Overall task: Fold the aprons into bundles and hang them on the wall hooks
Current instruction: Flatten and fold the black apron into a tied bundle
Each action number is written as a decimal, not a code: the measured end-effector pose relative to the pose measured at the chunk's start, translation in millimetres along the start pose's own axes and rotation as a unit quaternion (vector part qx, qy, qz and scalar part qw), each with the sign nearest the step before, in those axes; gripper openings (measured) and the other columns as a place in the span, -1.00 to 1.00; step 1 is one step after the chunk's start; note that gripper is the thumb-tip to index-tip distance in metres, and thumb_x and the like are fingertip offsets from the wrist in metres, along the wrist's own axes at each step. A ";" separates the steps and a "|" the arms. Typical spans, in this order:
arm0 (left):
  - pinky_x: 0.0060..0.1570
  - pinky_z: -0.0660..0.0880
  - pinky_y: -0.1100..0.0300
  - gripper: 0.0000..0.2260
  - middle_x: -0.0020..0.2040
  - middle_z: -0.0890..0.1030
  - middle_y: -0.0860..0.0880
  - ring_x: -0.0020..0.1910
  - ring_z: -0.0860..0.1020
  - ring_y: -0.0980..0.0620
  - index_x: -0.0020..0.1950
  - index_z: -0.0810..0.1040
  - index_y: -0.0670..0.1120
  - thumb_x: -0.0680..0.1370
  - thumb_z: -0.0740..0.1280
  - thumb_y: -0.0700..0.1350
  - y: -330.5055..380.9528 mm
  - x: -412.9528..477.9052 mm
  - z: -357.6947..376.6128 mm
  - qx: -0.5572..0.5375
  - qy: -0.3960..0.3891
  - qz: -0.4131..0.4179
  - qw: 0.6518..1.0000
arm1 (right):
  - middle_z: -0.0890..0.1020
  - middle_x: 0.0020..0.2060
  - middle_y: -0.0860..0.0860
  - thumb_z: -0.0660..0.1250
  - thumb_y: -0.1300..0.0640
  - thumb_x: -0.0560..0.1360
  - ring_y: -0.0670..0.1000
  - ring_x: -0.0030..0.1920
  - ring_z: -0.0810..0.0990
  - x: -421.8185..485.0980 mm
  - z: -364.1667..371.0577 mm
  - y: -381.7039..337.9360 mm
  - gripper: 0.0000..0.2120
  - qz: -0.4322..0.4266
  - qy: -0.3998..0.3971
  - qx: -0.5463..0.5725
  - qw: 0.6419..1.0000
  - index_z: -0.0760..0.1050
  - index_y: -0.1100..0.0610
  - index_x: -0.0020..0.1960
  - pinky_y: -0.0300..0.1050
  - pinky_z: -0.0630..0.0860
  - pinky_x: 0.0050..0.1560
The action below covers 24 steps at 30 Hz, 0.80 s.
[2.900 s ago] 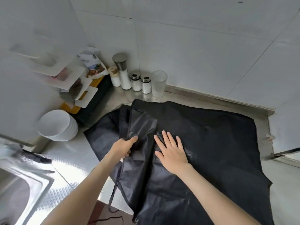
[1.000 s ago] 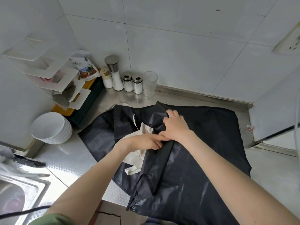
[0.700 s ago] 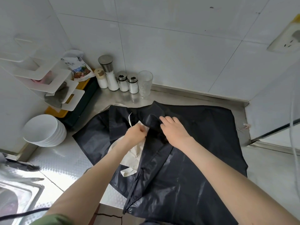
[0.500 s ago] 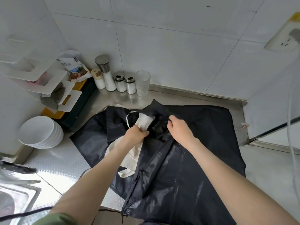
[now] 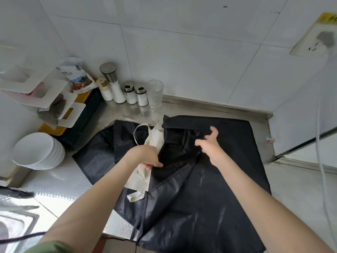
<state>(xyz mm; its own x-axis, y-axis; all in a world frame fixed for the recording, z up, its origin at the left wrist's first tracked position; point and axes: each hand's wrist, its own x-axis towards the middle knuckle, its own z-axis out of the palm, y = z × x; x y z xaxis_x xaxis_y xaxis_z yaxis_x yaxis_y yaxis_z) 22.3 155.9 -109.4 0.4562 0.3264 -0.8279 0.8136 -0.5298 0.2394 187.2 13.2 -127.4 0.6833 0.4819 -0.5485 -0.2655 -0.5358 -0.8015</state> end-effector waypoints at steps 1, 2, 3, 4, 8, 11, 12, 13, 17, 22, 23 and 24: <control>-0.35 0.41 0.35 -0.70 -0.36 0.56 -0.01 -0.47 0.47 0.12 -0.24 0.50 -0.15 0.58 0.32 0.02 2.3 -3.3 -3.3 -0.002 -0.027 -0.001 1.000 | 0.27 0.41 0.05 0.35 0.34 0.41 0.10 0.41 0.27 -0.8 0.3 -6.9 -0.09 -0.055 0.004 -0.091 0.994 -0.09 -0.08 0.55 0.09 0.31 0.39; -0.36 0.44 0.37 -0.72 -0.33 0.58 -0.01 -0.46 0.49 0.14 -0.22 0.51 -0.15 0.58 0.33 0.02 4.7 -5.3 -6.8 -0.011 -0.050 -0.005 0.999 | 0.15 0.49 0.01 0.37 0.30 0.41 0.11 0.48 0.13 -2.6 2.3 -15.0 -0.06 -0.118 0.004 -0.199 0.973 -0.13 -0.11 0.55 0.12 0.22 0.44; -0.37 0.45 0.37 -0.72 -0.30 0.59 -0.03 -0.46 0.51 0.14 -0.19 0.51 -0.16 0.58 0.32 0.03 6.9 -7.1 -9.8 -0.018 -0.063 -0.005 0.998 | 0.07 0.53 -0.01 0.38 0.24 0.42 0.12 0.50 0.06 -3.0 5.2 -22.7 -0.06 -0.181 -0.003 -0.297 0.938 -0.14 -0.12 0.55 0.15 0.15 0.45; -0.37 0.47 0.36 -0.70 -0.30 0.59 -0.04 -0.46 0.52 0.12 -0.18 0.50 -0.16 0.58 0.31 0.06 8.3 -7.4 -12.8 -0.029 -0.064 0.000 0.998 | 0.05 0.54 -0.02 0.38 0.17 0.44 0.11 0.51 0.03 -2.5 9.1 -30.6 -0.09 -0.237 -0.016 -0.369 0.898 -0.14 -0.12 0.55 0.16 0.09 0.46; -0.07 0.55 0.13 -0.72 -0.22 0.56 -0.08 -0.28 0.55 -0.01 -0.13 0.49 -0.13 0.61 0.25 0.07 8.4 9.2 -17.6 -0.162 0.061 0.070 0.982 | 0.17 0.52 0.00 0.32 0.05 0.50 0.06 0.51 0.11 8.4 31.7 -50.9 -0.19 -0.313 -0.096 -0.494 0.806 -0.12 -0.09 0.57 0.08 0.00 0.47; 0.07 0.59 0.02 -0.84 -0.12 0.63 -0.16 -0.18 0.60 -0.06 -0.08 0.56 -0.14 0.60 0.30 -0.07 6.7 22.4 -17.2 -0.320 0.120 0.109 0.934 | 0.20 0.52 0.01 0.29 0.03 0.54 0.08 0.50 0.18 22.9 43.9 -53.8 -0.23 -0.259 -0.111 -0.481 0.830 -0.11 -0.05 0.57 0.09 0.02 0.47; 0.07 0.58 0.01 -0.86 -0.10 0.64 -0.17 -0.16 0.60 -0.07 -0.06 0.58 -0.14 0.59 0.31 -0.10 7.0 26.8 -16.7 -0.318 0.130 0.117 0.932 | 0.21 0.52 0.01 0.28 0.03 0.55 0.09 0.48 0.21 27.6 45.3 -54.0 -0.26 -0.246 -0.115 -0.484 0.832 -0.09 -0.05 0.57 0.10 0.06 0.45; 0.04 0.59 0.04 -0.88 -0.10 0.64 -0.17 -0.17 0.60 -0.06 -0.03 0.58 -0.16 0.58 0.31 -0.12 7.5 30.5 -15.9 -0.302 0.138 0.127 0.935 | 0.22 0.51 -0.01 0.26 0.03 0.57 0.10 0.47 0.24 33.5 46.1 -53.8 -0.30 -0.238 -0.123 -0.489 0.830 -0.05 -0.07 0.57 0.12 0.10 0.43; -0.25 0.46 0.30 -0.87 -0.25 0.54 -0.06 -0.30 0.49 0.04 0.09 0.53 -0.25 0.58 0.26 -0.26 15.9 29.2 -11.5 -0.272 0.121 0.208 0.932 | 0.34 0.45 0.00 0.27 0.09 0.57 0.09 0.43 0.29 44.3 40.1 -57.6 -0.47 -0.260 -0.157 -0.442 0.844 0.21 -0.02 0.50 0.08 0.26 0.41; -0.26 0.44 0.35 -0.64 -0.21 0.51 -0.10 -0.31 0.46 0.09 0.29 0.46 -0.08 0.54 0.22 -0.36 12.5 27.1 -15.8 -0.287 0.070 0.242 0.924 | 0.53 0.11 0.00 0.27 0.03 0.57 0.06 0.20 0.35 45.3 36.6 -69.5 -0.83 -0.305 -0.122 -0.496 0.804 0.52 0.12 0.05 -0.09 0.22 0.13; -0.26 0.45 0.35 -0.61 -0.16 0.52 -0.12 -0.28 0.47 0.08 0.29 0.44 -0.02 0.54 0.21 -0.36 14.2 25.2 -16.7 -0.302 0.070 0.239 0.920 | 0.52 0.06 0.00 0.25 0.01 0.57 0.05 0.17 0.34 44.8 35.5 -71.7 -0.82 -0.305 -0.111 -0.511 0.796 0.51 0.11 -0.03 -0.07 0.18 0.11; -0.22 0.46 0.34 -0.63 -0.10 0.54 -0.13 -0.23 0.49 0.06 0.29 0.44 0.00 0.55 0.22 -0.34 16.1 24.0 -17.6 -0.319 0.078 0.233 0.916 | 0.51 0.02 0.00 0.24 0.00 0.57 0.03 0.14 0.34 43.2 33.9 -73.4 -0.81 -0.304 -0.105 -0.508 0.799 0.49 0.11 -0.09 -0.06 0.17 0.10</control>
<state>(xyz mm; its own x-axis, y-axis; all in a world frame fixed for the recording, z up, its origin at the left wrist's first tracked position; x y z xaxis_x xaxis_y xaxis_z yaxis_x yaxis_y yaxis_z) 52.7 169.0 -116.6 0.8125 0.3159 -0.4900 0.5402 -0.0922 0.8364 213.1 96.9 -100.4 0.3181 0.9161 -0.2440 0.8340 -0.3928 -0.3874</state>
